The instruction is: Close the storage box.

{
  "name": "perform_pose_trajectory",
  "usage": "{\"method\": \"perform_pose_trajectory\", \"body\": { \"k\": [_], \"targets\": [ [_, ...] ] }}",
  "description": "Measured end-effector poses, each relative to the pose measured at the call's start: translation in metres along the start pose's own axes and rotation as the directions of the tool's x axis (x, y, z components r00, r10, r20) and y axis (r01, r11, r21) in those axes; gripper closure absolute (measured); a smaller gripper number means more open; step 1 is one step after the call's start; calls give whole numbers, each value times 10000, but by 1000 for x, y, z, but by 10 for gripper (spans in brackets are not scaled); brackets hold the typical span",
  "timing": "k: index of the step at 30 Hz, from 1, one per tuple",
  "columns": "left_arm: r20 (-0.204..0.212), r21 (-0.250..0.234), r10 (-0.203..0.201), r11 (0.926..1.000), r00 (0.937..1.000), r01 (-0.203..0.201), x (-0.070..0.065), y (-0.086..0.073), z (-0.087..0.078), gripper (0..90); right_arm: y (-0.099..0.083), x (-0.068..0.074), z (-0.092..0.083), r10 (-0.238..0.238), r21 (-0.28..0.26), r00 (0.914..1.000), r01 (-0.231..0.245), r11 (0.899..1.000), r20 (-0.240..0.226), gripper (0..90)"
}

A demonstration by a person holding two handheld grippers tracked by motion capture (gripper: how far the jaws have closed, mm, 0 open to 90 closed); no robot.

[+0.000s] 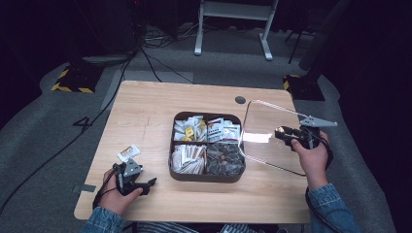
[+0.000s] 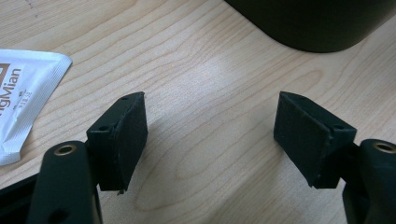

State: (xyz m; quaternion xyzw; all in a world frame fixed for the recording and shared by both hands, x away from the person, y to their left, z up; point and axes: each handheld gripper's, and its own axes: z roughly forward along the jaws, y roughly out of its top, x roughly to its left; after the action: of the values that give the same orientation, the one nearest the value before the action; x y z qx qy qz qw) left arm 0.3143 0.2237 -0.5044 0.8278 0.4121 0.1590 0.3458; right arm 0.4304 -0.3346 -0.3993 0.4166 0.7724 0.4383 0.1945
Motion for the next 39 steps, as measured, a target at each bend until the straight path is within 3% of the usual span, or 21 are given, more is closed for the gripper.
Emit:
{"method": "perform_pose_trajectory", "body": {
  "k": [12, 20, 30, 39],
  "targets": [
    [-6, 3, 5, 10000, 10000, -5, 0, 0, 0, 265, 34, 41, 17, -537, -26, 9957, 537, 9986, -749, 592],
    [-18, 4, 0, 10000, 10000, 0, 0, 0, 0, 263, 51, 74, 36, -853, -72, 9851, 851, 9963, -1494, 592],
    [-5, 33, -39, 10000, 10000, 39, 0, 0, 1, 252, 60, 112, 61, -1283, 19, 9685, 1318, 9913, -2136, 592],
    [-27, 26, -32, 10000, 10000, 32, 1, 2, 2, 234, 61, 128, 83, -1371, 149, 9619, 1446, 9894, -2364, 592]
  ]
}}
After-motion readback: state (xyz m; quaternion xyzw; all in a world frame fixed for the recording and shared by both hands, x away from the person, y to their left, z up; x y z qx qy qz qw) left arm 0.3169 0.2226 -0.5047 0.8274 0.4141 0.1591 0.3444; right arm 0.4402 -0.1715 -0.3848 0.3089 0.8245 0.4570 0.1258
